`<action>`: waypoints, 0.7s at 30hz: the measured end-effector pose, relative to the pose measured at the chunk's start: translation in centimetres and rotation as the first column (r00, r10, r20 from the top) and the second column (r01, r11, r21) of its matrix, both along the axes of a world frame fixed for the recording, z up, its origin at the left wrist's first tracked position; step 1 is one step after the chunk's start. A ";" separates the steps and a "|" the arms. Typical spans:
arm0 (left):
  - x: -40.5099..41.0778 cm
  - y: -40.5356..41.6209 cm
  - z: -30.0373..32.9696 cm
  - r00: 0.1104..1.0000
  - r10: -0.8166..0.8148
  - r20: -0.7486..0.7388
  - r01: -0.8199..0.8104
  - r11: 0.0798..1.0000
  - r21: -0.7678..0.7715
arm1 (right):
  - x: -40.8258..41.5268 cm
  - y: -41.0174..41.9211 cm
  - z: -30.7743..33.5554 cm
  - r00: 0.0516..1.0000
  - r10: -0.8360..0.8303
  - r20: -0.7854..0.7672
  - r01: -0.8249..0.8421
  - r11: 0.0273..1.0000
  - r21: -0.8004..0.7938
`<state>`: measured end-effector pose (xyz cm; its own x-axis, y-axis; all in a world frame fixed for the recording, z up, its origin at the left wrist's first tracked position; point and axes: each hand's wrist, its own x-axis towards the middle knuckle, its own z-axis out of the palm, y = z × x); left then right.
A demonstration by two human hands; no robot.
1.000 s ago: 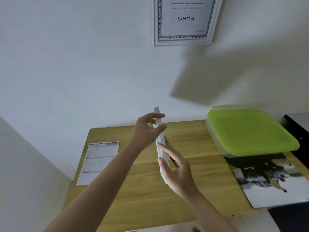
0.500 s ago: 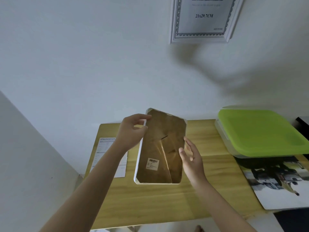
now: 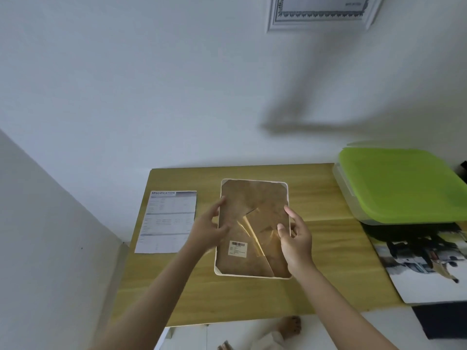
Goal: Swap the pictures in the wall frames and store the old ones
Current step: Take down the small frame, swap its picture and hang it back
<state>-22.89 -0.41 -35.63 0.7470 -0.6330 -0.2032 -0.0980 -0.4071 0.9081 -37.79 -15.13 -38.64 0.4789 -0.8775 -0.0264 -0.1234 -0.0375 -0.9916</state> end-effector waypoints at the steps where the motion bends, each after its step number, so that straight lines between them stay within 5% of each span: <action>1: -0.4 0.2 -0.9 0.999 -0.025 -0.022 0.026 0.999 0.025 | 0.1 -0.3 -0.5 1.000 -0.008 -0.017 0.008 1.000 0.018; 6: -1.4 0.6 -3.9 0.991 -0.128 -0.028 0.131 0.976 0.174 | 0.9 -1.3 -2.5 0.987 0.031 -0.161 -0.016 0.995 0.095; 13: -1.1 0.0 -6.0 0.986 -0.157 -0.056 0.166 0.954 0.249 | 2.3 -3.2 -4.5 0.914 0.110 -0.391 -0.120 0.993 0.001; 21: 0.1 -0.1 -6.9 0.986 -0.165 -0.034 0.168 0.952 0.255 | 3.6 -6.3 -5.4 0.850 0.201 -0.486 -0.255 0.966 -0.045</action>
<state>-22.78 -0.49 -42.53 0.6321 -0.6737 -0.3828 -0.1739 -0.6047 0.7772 -34.22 -21.46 -44.01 0.6186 -0.7554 -0.2160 -0.5519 -0.2221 -0.8038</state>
